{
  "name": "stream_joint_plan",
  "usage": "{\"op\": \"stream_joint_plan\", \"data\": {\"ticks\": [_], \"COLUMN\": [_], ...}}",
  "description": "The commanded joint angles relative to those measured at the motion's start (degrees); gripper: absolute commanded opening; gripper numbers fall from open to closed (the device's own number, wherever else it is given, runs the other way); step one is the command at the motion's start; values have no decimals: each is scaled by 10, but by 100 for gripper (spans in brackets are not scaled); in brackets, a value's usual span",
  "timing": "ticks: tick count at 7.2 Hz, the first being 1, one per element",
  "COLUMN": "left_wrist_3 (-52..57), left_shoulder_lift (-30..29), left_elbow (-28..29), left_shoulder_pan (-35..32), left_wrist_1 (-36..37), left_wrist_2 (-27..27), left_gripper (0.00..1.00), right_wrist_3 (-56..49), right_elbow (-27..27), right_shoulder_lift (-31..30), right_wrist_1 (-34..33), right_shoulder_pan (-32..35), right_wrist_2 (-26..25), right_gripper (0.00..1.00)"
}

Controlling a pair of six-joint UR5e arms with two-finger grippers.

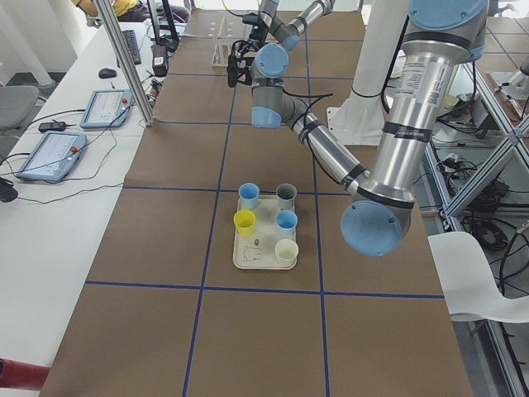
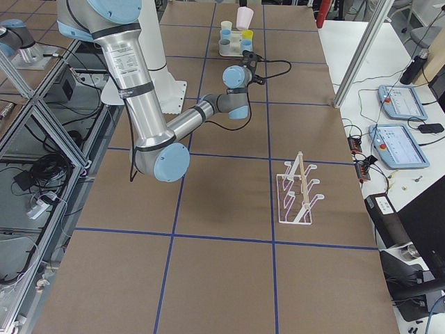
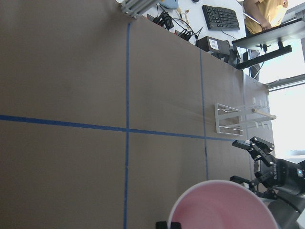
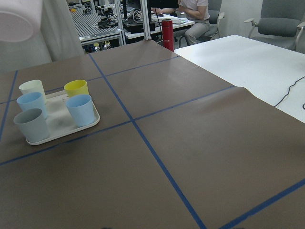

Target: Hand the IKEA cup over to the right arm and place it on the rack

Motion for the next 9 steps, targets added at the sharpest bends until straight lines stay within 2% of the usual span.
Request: {"op": "stream_joint_plan", "data": {"ticks": [1,3,6,9], "left_wrist_3": [-38,-50,-46,-44], "left_shoulder_lift": [-50,-84,-103,-105], "left_elbow": [18,48,88,103], "left_shoulder_pan": [102,116,117,121], "left_wrist_1": [-5,-4,-4,-4], "left_wrist_2": [104,127,127,130], "left_gripper": [0,0,0,0], "right_wrist_3": [0,-2,-5,-5], "right_elbow": [1,1,5,4], "right_shoulder_lift": [5,22,27,29], "right_wrist_1": [24,26,27,64], "right_shoulder_pan": [-36,-54,-67,-68], "right_wrist_2": [-9,-24,-42,-42], "right_gripper": [99,99,99,98]}}
